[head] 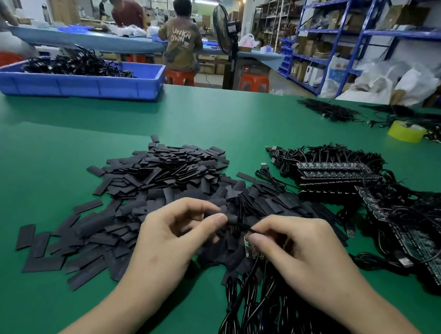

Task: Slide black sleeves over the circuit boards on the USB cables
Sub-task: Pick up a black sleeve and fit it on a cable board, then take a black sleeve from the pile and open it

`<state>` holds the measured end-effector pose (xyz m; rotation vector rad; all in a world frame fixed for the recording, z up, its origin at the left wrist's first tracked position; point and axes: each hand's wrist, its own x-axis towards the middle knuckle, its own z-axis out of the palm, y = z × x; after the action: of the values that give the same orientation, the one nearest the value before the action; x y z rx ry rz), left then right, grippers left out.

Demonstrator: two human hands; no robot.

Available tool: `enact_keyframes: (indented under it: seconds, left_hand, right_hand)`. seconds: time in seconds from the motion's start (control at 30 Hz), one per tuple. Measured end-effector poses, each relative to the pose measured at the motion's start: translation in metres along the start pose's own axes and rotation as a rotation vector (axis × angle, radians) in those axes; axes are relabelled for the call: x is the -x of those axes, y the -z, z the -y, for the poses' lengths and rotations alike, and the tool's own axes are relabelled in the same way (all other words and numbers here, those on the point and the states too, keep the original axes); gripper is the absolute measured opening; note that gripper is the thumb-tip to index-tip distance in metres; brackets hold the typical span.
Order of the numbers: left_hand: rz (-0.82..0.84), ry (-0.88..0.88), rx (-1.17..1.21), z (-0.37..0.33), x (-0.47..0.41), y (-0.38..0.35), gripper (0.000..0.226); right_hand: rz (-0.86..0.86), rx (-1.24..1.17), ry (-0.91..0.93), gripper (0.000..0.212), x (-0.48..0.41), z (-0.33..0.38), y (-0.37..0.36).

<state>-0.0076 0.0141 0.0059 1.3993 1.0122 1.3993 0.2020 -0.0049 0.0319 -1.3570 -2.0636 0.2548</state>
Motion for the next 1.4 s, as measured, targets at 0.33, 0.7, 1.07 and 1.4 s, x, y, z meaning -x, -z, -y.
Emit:
enact_keyframes:
  seconds: [0.33,0.7,1.07,1.4]
  left_hand:
    - [-0.060,0.130,0.241,0.001,-0.005,0.005,0.016]
    - [0.161,0.041,-0.154,0.001,0.007,-0.009,0.043]
    - [0.465,-0.266,-0.646,-0.001,0.016,-0.008,0.037]
    - [0.444,-0.337,-0.675,-0.013,0.018,-0.013,0.040]
  right_hand:
    - [0.204,-0.171,-0.173,0.012,-0.009,-0.018,0.014]
    - [0.012,-0.729,-0.294,0.016,-0.011,-0.030,0.027]
    - [-0.274,-0.687,-0.261,0.014,-0.018,-0.027,0.042]
    - [-0.092,0.064,-0.228,0.014,-0.170,-0.040,0.028]
